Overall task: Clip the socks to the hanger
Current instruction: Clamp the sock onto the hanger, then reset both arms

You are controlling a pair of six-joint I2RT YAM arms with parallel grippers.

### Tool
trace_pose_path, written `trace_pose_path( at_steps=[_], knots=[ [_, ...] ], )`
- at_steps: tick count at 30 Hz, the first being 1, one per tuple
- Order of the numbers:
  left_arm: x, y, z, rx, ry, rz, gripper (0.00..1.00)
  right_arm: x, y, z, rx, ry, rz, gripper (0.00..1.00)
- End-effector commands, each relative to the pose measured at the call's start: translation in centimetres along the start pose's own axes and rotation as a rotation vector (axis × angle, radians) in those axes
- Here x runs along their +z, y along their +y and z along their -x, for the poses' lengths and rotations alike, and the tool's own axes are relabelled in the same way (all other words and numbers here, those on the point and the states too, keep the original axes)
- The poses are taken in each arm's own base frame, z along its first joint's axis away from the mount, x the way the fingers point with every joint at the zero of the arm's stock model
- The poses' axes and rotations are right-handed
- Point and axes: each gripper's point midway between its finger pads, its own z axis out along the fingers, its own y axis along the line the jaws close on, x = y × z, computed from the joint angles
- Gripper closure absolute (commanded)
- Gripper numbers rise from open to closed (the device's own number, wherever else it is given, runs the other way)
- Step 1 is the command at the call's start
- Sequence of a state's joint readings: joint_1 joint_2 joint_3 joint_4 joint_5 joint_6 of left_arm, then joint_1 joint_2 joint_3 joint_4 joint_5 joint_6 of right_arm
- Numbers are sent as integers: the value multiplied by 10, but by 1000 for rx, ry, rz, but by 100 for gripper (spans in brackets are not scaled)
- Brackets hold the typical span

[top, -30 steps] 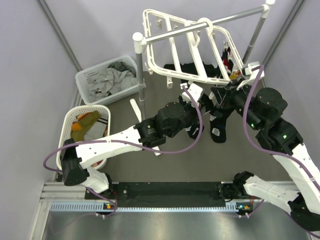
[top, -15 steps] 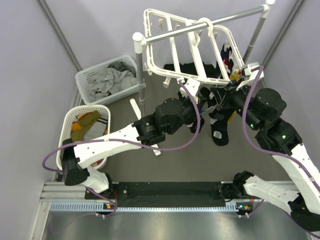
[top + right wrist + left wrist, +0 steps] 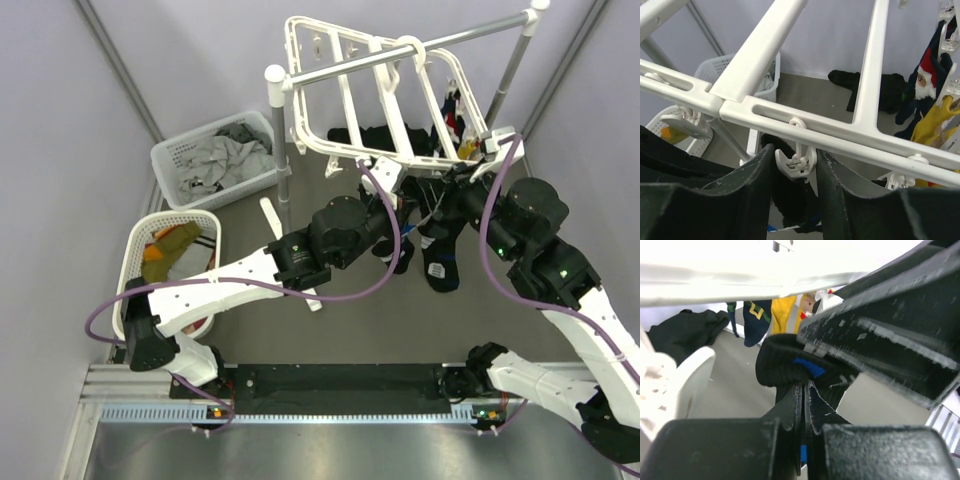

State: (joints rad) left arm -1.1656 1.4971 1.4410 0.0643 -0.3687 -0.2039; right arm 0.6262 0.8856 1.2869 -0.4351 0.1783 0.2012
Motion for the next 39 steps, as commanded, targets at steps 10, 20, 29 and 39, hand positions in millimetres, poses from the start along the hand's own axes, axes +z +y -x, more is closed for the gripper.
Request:
trace_pose_path(
  at_steps=[10, 20, 29, 39],
  knots=[
    [4, -14, 32, -38, -85, -55, 99, -19, -4, 27, 6, -89, -18, 30],
    [1, -12, 30, -28, -90, -66, 77, -40, -19, 39, 15, -170, -76, 24],
    [-12, -11, 38, 1, -114, -90, 50, -49, -27, 40, 0, -188, -104, 22],
    [-58, 15, 49, 40, -119, -48, 23, -71, -58, 25, -6, -189, -249, 5]
  ],
)
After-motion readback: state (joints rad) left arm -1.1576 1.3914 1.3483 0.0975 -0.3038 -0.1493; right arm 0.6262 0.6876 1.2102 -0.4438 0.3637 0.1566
